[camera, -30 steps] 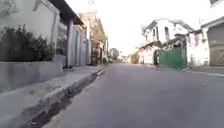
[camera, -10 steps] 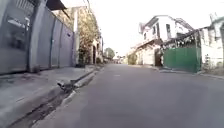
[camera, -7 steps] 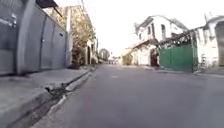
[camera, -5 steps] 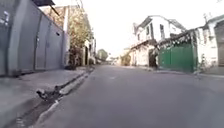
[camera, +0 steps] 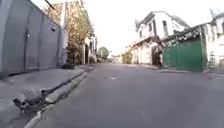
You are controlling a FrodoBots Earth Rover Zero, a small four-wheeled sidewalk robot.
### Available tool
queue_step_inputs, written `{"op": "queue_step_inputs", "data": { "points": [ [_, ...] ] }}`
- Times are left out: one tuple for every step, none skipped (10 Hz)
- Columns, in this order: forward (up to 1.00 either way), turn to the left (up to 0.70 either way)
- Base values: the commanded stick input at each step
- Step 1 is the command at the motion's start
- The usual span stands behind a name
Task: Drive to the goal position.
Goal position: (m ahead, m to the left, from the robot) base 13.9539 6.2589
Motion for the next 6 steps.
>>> {"op": "queue_step_inputs", "data": {
  "points": [
    [1.00,0.00],
    [1.00,0.00],
    [1.00,0.00],
    [1.00,0.00],
    [1.00,0.00],
    [1.00,0.00]
  ]
}}
